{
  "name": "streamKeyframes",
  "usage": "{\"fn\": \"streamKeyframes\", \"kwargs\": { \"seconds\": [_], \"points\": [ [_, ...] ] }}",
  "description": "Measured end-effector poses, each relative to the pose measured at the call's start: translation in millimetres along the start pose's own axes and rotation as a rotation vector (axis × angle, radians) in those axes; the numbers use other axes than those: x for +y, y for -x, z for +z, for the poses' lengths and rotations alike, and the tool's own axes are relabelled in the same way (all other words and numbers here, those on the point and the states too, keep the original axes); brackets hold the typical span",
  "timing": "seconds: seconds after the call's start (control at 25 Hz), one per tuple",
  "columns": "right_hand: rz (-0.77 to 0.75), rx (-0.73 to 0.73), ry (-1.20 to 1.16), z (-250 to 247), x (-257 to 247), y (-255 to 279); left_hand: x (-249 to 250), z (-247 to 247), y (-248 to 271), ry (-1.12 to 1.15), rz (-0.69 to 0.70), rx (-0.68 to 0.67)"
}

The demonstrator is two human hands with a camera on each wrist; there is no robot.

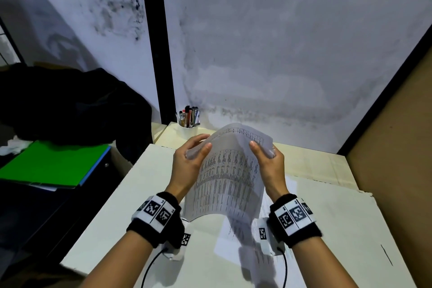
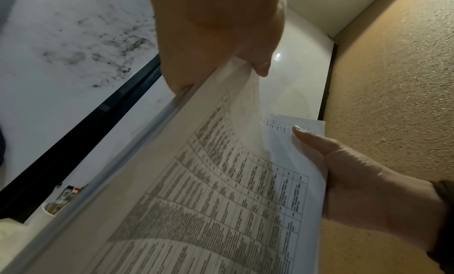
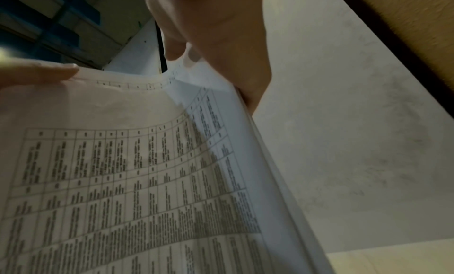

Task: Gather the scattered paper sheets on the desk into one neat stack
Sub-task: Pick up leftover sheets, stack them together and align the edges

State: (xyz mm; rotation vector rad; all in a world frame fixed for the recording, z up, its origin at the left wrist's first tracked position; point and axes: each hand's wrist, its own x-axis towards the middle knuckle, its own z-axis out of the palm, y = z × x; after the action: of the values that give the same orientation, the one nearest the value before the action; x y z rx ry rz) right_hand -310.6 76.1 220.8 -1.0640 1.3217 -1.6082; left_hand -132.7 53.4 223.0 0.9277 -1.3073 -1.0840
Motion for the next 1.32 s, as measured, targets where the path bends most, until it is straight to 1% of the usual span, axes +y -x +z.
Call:
{"fn": "streamKeyframes", "kwargs": {
  "seconds": [0.08,0.16,0.28,0.36,0.44,0.56,0.68,0.76,0.84,0.88,0.92,1.0,1.08,1.12,1.16,1.2,1.28,1.32],
  "points": [
    [0.017,0.021,0.017,-0.9,1.1,-1.8,2.6,-0.1,-1.9,0.01,0.026,0.002],
    [0.017,0.107,0.028,1.2,-1.0,-5.6,3.5,1.5,-6.6,-0.022,0.047,0.041],
    [0.021,0.231,0.038,6.2,-7.3,-10.6,2.1,5.7,-12.3,-0.023,0.026,0.082],
    [0.026,0.268,0.04,8.0,-10.1,-13.6,2.0,7.2,-14.0,-0.044,0.019,0.073],
    [0.004,0.272,0.058,6.7,-10.1,-14.6,0.8,5.7,-15.8,-0.052,0.0,0.071],
    [-0.054,0.237,0.059,3.7,-6.3,-16.3,-0.9,2.2,-16.9,-0.035,-0.011,0.065],
    [-0.073,0.188,0.048,-1.6,0.8,-18.1,-2.5,-0.7,-17.4,-0.031,-0.013,0.032],
    [-0.032,0.094,0.007,-8.6,10.7,-17.7,-5.5,-5.1,-17.1,0.004,-0.038,-0.03],
    [0.078,-0.016,0.063,-13.5,21.7,-12.2,-7.6,-6.6,-15.4,0.006,-0.061,-0.084],
    [0.112,-0.037,0.097,-14.6,24.2,-7.5,-6.7,-6.6,-12.7,0.001,-0.06,-0.077],
    [0.114,-0.028,0.113,-15.3,23.7,-4.3,-3.0,-5.7,-10.9,-0.001,-0.039,-0.054],
    [0.081,-0.005,0.118,-16.5,18.9,-3.7,5.4,-6.7,-12.2,0.026,0.022,-0.011],
    [0.082,-0.038,0.086,-20.4,17.8,-1.3,4.6,-13.0,-12.1,0.047,0.048,-0.02],
    [0.099,-0.065,0.087,-21.6,20.1,2.2,1.1,-16.1,-9.7,0.025,0.04,-0.035],
    [0.13,-0.093,0.111,-21.2,25.1,6.0,-5.8,-18.9,-7.1,-0.002,0.005,-0.046],
    [0.168,-0.113,0.149,-20.1,32.5,10.8,-16.6,-20.8,-1.7,-0.023,-0.065,-0.046],
    [0.205,-0.09,0.16,-15.6,38.7,15.9,-34.1,-23.0,11.6,-0.068,-0.227,-0.021],
    [0.197,-0.061,0.14,-13.9,35.8,13.5,-40.1,-24.3,16.9,-0.089,-0.272,-0.026]
  ]
}}
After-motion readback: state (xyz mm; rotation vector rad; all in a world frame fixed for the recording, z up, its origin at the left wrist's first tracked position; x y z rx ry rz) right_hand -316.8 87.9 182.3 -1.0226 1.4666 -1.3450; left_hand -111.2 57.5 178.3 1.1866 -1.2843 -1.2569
